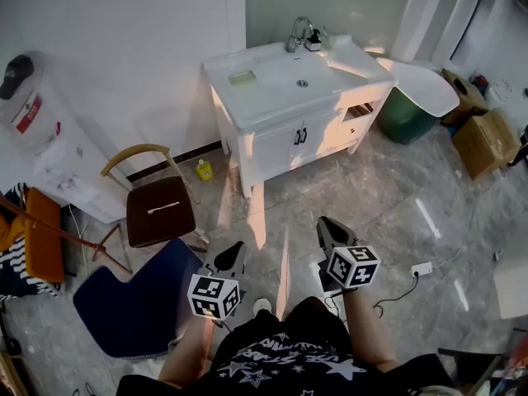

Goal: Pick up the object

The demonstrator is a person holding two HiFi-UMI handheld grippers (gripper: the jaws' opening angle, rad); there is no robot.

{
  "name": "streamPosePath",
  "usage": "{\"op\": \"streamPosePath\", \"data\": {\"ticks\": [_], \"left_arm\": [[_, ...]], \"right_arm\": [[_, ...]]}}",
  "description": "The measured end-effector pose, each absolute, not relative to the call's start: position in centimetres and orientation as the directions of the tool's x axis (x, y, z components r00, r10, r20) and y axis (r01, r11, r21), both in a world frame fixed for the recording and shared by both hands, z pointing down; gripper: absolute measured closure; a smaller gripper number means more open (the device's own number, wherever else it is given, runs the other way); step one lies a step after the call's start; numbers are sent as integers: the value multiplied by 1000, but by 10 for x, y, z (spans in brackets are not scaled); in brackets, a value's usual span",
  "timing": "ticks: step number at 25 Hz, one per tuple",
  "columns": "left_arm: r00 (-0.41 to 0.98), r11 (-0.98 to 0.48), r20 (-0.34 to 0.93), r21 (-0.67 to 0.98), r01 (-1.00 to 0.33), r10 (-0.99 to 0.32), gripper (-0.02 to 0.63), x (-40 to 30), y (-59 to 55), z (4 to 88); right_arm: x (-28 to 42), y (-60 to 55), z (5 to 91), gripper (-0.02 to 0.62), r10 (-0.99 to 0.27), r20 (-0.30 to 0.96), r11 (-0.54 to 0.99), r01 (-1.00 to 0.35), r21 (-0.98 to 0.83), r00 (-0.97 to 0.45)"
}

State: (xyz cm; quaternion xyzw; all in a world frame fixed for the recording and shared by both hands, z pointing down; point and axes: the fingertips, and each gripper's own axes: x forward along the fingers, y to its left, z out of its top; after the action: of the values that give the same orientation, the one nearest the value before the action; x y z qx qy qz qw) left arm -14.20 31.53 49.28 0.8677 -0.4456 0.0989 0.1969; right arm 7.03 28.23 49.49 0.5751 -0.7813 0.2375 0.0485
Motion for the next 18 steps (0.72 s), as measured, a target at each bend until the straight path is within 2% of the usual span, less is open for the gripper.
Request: {"op": "streamPosePath", "data": {"ticks": [1,3,9,14,18], "left_arm": [[583,-524,345,256,-812,-735,591,-144,313,493],[589,-532,342,252,-808,-732,591,-147,310,496],[574,-512,365,260,-819,-733,591,-148,287,506],[549,-504,370,219,-835,-749,591,-136,246,508],[475,-429,370,204,-880,-798,591,-140,185,501]], "right_arm": [[69,280,496,577,-875,351,225,-923,-313,-333],[65,276,499,494,-871,358,226,-921,-319,-337],[66,254,516,390,-850,388,223,-911,-346,-356],[85,198,524,370,-839,392,246,-906,-343,-376],[94,127,514,368,-837,355,292,-888,-355,-418]]}}
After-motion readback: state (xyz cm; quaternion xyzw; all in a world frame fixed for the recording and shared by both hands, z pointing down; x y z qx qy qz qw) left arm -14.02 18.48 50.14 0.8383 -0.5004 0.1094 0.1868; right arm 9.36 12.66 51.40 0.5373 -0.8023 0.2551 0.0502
